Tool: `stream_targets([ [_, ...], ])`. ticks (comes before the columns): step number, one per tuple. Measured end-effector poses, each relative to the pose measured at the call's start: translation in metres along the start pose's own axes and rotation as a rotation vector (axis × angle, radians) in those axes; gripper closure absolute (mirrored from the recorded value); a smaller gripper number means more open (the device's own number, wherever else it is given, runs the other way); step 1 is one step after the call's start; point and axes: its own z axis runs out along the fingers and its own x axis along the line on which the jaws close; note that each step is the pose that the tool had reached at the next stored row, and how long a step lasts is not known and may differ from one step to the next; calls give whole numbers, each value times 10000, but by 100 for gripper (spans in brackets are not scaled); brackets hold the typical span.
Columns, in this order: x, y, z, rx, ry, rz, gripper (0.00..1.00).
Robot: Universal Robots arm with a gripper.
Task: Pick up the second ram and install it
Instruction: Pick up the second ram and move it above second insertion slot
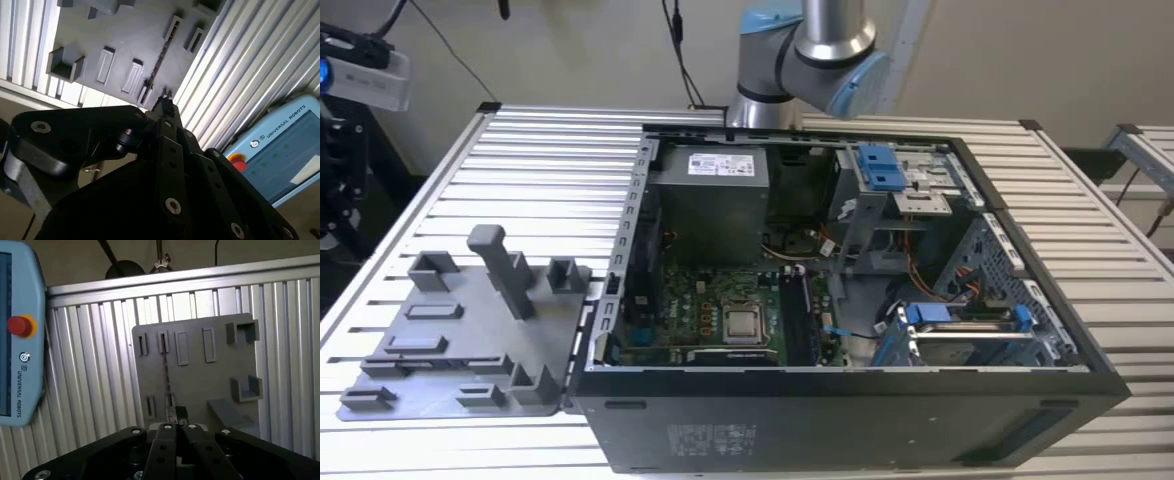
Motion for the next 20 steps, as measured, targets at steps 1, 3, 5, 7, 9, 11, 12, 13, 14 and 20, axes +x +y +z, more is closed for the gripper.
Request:
stream_targets([
  [1, -3, 1, 5, 2, 0, 0, 89],
  [3, -4, 2, 14, 12, -7, -4, 89],
  [5, -4, 2, 21, 20, -135, -20, 89],
  [7, -5, 2, 24, -2, -356, -94, 89],
  [9, -5, 2, 25, -14, -421, -381, 89],
  [11, -4, 2, 25, -17, -421, -741, 89],
  [12, -4, 2, 25, -19, -421, -932, 89],
  [13, -4, 2, 25, -20, -421, -1093, 89],
  [14, -4, 2, 25, -22, -420, -1232, 89],
  [20, -4, 2, 25, -36, -418, -1679, 89],
])
